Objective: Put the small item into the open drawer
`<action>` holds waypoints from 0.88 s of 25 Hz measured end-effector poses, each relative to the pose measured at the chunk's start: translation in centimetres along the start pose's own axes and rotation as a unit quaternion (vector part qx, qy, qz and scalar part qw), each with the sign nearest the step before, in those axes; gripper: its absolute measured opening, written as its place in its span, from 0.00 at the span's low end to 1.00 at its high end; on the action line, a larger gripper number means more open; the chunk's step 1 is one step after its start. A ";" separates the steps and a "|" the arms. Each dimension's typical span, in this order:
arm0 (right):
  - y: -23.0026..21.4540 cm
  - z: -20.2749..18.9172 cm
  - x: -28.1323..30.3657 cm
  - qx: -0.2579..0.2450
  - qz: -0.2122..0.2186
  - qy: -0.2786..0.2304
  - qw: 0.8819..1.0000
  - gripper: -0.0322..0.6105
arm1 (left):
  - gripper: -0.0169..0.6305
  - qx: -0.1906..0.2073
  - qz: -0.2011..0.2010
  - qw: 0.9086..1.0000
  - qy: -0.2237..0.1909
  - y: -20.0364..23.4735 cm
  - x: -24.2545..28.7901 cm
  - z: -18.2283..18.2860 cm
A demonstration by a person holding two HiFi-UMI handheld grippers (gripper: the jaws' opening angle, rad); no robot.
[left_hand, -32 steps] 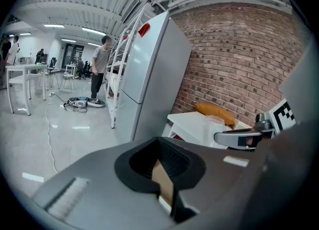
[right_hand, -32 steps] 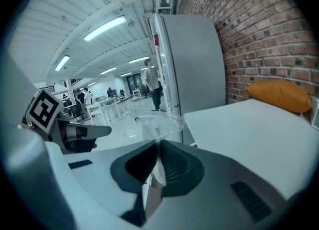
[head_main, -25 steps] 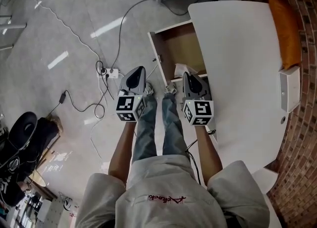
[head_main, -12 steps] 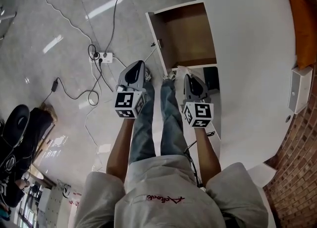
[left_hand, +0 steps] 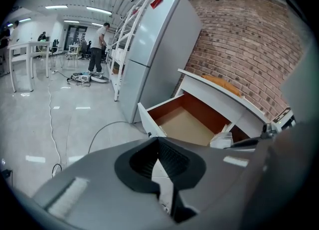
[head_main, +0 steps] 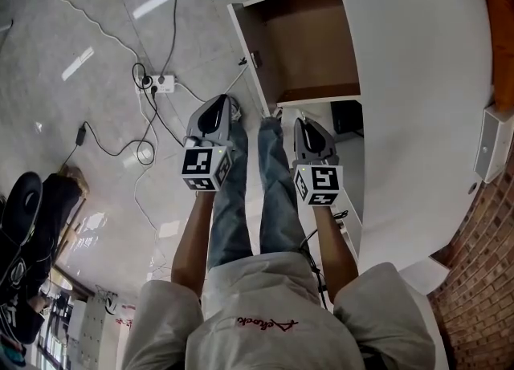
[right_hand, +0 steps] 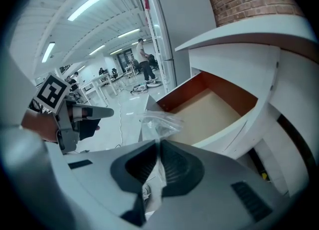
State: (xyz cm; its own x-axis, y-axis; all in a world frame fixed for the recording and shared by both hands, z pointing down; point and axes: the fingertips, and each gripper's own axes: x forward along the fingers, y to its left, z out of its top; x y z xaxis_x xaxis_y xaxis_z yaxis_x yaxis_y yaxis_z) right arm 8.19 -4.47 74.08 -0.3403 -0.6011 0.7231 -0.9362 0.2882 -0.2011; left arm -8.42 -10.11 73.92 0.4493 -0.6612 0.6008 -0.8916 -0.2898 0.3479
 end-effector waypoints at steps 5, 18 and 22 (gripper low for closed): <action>0.0 0.5 1.7 -0.001 0.002 -0.002 1.000 0.09 | 0.04 0.000 -0.007 1.000 0.006 -0.1 0.2 -0.8; -2.5 6.5 8.7 -0.012 -0.013 -0.013 1.000 0.09 | 0.04 -0.011 -0.015 1.000 0.006 0.2 0.6 -0.9; -3.4 9.2 10.6 -0.015 -0.022 -0.023 0.999 0.09 | 0.04 -0.010 -0.017 1.000 0.004 0.5 0.8 -0.5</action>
State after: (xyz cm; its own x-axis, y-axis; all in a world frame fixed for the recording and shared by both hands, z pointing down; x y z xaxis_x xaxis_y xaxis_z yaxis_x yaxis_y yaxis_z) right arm 6.98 -18.68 76.30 -0.3035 -0.6471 0.6994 -0.9475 0.2823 -0.1500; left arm -8.46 -10.44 74.88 0.4791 -0.6464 0.5938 -0.8749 -0.2973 0.3823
